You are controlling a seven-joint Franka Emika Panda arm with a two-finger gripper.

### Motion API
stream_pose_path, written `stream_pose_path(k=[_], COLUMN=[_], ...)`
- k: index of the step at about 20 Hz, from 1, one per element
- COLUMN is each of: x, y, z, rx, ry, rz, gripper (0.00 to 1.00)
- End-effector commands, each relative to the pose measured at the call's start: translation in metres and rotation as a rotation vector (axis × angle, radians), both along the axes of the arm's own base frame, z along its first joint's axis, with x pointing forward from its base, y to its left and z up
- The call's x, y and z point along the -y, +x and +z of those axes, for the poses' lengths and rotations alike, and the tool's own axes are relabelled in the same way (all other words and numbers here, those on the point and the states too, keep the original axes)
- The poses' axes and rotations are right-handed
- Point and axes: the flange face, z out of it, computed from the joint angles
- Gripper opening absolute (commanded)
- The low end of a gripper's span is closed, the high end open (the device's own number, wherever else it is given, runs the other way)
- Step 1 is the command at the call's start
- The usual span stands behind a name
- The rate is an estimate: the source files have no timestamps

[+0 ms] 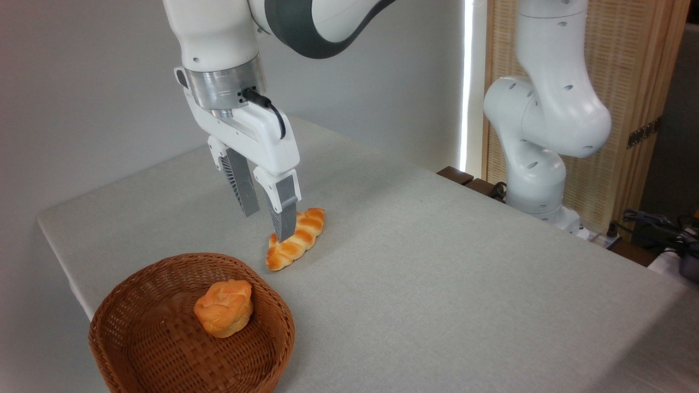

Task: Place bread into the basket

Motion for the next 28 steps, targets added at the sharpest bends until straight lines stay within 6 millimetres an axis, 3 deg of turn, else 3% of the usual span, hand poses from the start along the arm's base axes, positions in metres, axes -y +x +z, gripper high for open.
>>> stream_pose_path(k=[1, 15, 28], x=[-0.011, -0.010, -0.021], y=[-0.001, -0.006, -0.004], z=[0.010, 0.012, 0.012], rx=[0.004, -0.016, -0.016], ry=[0.001, -0.002, -0.003], rz=[0.027, 0.022, 0.042], gripper=[1.00, 1.00, 1.00])
